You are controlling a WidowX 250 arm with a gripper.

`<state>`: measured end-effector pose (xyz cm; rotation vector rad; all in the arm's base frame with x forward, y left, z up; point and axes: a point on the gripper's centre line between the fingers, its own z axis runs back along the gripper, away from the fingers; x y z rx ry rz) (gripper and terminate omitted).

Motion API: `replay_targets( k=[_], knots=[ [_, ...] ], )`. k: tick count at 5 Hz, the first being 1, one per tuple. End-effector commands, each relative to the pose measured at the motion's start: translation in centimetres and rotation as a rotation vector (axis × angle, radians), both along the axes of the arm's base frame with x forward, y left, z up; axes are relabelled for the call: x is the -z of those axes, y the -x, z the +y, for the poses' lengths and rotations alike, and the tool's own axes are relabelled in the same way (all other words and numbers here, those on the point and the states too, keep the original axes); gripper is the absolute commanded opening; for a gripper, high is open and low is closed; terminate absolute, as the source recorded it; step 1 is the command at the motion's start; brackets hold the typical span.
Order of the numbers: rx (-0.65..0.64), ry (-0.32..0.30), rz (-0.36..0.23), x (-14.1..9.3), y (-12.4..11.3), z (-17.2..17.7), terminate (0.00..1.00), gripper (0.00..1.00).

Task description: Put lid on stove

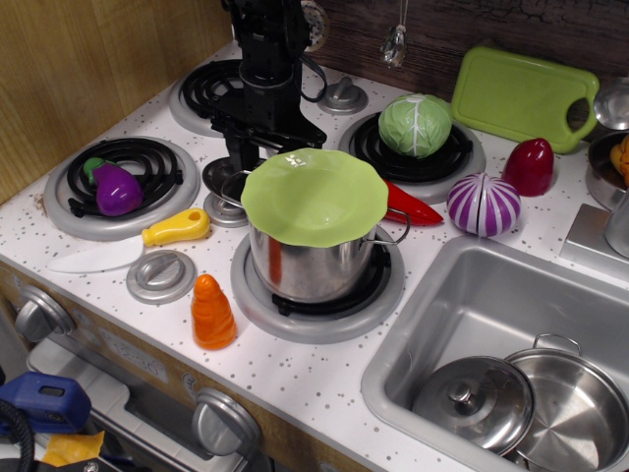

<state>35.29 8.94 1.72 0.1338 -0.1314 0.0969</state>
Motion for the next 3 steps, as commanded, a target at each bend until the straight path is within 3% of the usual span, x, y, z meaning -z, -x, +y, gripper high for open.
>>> replay_targets(
  k=[1, 3],
  knots=[
    [0.003, -0.015, -0.048, -1.7, -0.4, 0.1, 0.0, 0.0],
    [0.022, -0.046, -0.012, -3.2, -0.4, 0.6, 0.0, 0.0]
  ],
)
